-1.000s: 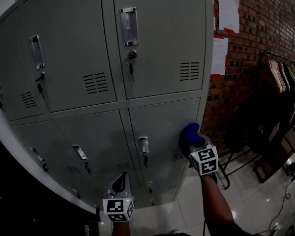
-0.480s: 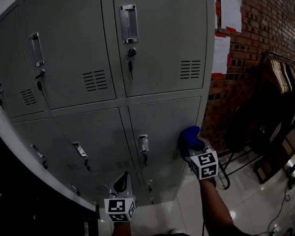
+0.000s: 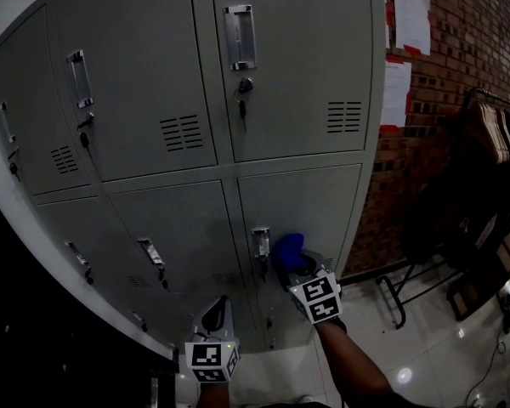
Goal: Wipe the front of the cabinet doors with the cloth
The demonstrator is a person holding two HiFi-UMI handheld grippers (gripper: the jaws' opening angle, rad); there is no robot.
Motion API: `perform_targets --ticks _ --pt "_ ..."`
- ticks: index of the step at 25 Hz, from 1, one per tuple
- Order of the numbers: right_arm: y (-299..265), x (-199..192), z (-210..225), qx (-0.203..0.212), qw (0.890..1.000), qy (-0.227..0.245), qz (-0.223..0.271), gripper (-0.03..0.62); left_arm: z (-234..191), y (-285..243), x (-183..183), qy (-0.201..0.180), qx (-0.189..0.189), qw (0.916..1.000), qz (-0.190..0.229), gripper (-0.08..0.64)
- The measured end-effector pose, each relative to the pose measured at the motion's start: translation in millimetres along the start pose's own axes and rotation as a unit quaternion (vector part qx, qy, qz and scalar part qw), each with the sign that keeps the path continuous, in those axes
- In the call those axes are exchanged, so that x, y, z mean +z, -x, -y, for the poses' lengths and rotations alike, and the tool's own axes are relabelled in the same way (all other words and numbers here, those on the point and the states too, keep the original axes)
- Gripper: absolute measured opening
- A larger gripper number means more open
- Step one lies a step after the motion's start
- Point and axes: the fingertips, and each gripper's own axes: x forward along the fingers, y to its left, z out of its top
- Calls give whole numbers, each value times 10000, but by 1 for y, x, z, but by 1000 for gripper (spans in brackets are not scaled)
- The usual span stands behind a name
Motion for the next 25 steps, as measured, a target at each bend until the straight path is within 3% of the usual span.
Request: perform_targets --ticks 5,14,25 --pt "-21 -2 -23 67 9997 223 -15 49 -2 6 -1 -6 4 10000 -9 14" --pt "-24 -6 -16 -114 9995 307 7 49 -12 6 2 7 69 10000 19 14" --pt "6 -25 46 -741 9968 229 -173 49 -2 -3 2 -6 -110 9999 19 14"
